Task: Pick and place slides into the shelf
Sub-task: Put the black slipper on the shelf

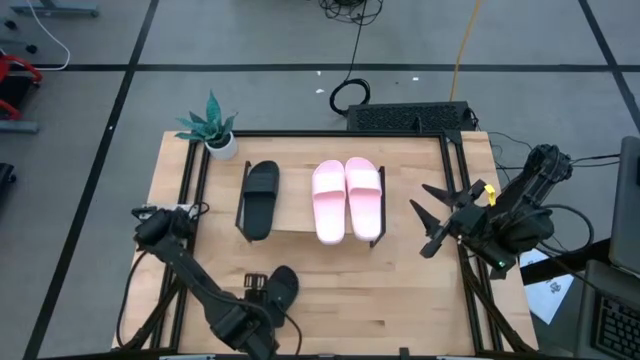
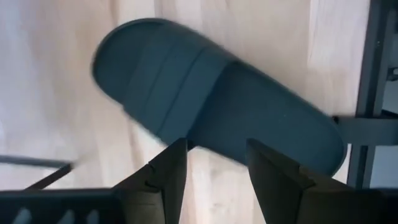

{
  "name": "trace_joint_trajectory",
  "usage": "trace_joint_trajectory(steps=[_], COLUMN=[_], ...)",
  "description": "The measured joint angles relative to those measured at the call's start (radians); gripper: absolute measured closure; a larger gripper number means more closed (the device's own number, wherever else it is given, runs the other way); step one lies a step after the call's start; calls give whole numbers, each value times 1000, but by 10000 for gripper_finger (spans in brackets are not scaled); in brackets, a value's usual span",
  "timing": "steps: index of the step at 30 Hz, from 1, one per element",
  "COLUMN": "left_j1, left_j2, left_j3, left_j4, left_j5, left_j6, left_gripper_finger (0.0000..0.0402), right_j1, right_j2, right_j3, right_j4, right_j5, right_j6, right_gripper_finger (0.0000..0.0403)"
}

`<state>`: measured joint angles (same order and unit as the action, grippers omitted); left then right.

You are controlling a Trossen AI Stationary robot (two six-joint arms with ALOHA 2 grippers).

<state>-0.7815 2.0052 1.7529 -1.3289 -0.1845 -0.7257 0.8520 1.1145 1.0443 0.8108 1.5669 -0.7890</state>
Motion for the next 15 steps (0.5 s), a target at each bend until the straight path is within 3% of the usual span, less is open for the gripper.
trace_joint_trajectory(steps=[3,10,15], left_j1=[0,32,51], left_j2=[0,0,0], left_j3=[-40,-115,-152], left_j4=[70,75,112], left_j5=[-3,-122,-65], left_j6=[17,6,21], left_gripper_finger=[236,236,236], right_j1=[0,0,0], right_j2=[0,0,0], right_j3=[0,0,0], right_j4=[0,0,0], right_j5=[0,0,0], right_j6=[0,0,0], right_gripper_finger=[220,220,220])
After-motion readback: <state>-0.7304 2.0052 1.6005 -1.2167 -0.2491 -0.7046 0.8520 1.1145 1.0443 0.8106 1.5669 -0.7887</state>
